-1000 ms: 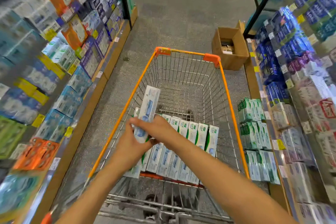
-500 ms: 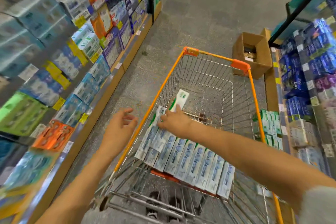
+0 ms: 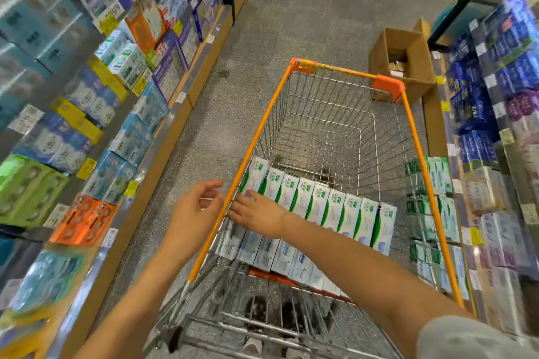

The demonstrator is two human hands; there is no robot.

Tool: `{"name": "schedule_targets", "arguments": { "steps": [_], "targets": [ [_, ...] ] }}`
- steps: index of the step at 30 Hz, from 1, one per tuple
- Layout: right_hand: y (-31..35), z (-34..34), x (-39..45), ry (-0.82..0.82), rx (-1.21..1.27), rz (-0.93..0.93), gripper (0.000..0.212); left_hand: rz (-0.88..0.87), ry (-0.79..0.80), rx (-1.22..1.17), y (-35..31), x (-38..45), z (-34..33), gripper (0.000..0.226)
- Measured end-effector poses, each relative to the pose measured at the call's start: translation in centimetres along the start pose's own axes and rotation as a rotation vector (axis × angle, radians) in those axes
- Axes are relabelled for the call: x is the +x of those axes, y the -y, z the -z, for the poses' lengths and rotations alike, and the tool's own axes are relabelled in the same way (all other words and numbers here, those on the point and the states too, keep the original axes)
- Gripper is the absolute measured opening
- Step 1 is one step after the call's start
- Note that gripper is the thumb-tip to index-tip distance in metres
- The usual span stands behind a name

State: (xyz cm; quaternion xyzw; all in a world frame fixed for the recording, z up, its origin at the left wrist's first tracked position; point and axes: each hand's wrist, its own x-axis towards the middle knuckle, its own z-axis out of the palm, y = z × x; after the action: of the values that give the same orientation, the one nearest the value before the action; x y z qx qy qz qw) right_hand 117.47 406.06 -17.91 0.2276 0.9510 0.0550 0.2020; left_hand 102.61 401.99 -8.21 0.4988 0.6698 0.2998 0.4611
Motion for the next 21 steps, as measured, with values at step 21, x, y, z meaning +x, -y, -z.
{"name": "schedule_targets", "arguments": {
  "steps": [21],
  "targets": [
    [8.2, -0.6, -51.9, -0.802, 0.427, -1.817, 0.037, -0.506, 0.693, 0.083, -17.1, -11.7, -32.1, 0.019]
  ]
}}
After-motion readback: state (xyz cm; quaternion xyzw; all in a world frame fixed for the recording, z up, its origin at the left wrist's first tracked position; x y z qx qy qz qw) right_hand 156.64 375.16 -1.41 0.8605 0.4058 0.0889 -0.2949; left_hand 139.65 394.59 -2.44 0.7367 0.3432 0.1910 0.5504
